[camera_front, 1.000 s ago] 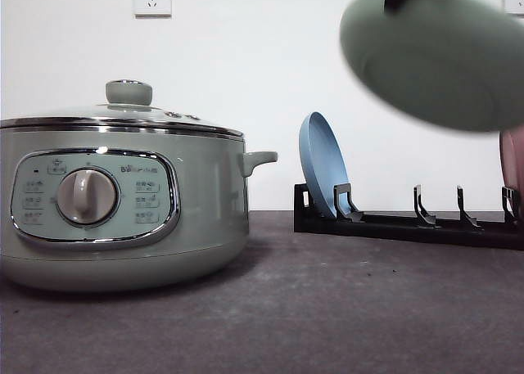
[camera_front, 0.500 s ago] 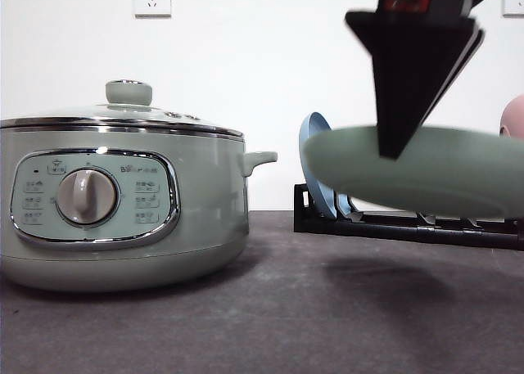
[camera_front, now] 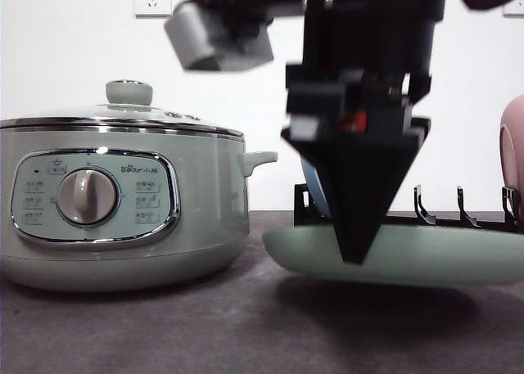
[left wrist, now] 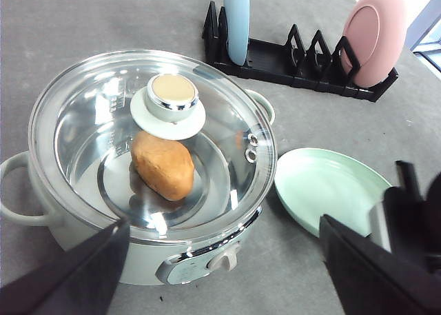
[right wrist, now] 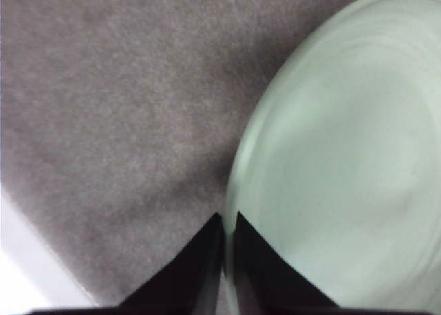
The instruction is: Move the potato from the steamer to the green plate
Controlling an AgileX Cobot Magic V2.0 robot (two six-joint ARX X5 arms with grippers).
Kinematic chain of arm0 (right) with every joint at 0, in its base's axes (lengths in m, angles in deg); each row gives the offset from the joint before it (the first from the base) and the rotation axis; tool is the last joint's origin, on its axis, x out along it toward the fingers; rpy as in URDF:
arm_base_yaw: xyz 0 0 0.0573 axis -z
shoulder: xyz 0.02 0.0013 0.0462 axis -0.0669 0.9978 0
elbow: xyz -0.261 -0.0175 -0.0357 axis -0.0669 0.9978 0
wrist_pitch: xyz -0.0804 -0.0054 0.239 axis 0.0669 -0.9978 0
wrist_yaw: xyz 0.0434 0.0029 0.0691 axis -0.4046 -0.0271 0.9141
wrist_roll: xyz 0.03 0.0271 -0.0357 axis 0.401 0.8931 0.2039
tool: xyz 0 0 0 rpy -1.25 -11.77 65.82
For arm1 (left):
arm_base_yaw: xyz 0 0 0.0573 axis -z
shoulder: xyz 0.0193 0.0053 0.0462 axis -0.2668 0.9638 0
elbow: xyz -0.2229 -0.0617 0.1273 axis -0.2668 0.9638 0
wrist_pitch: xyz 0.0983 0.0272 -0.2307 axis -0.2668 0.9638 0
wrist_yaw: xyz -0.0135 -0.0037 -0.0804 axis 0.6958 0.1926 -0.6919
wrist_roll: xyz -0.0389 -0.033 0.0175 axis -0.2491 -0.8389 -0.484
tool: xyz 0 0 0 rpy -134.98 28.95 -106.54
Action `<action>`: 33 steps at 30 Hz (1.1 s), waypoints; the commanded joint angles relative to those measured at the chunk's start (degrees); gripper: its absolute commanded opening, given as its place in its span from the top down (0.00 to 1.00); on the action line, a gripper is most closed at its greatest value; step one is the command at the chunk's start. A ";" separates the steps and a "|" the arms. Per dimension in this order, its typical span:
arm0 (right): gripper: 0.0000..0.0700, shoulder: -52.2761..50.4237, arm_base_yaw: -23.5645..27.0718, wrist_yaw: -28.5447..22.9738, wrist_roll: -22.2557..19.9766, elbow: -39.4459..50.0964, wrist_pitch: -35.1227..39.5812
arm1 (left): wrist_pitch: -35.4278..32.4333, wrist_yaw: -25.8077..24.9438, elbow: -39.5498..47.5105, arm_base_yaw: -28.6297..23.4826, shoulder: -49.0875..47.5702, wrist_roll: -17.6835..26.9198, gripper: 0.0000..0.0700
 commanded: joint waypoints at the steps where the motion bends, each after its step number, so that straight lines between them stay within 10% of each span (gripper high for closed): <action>1: 0.99 1.52 -0.68 -0.36 0.87 -0.12 0.54 | -0.59 -0.28 -1.45 0.09 0.31 0.07 0.20; 9: 0.97 2.56 -0.11 1.39 1.40 2.44 3.99 | -0.59 -0.28 -1.45 0.09 0.31 0.07 0.20; 14: 0.51 2.56 0.59 1.89 2.37 2.56 4.32 | -0.59 -0.28 -1.45 0.09 0.31 0.04 0.20; 33: 0.50 -13.06 5.38 1.82 0.99 -2.11 4.23 | -0.59 -0.28 -1.45 0.09 0.31 0.04 0.20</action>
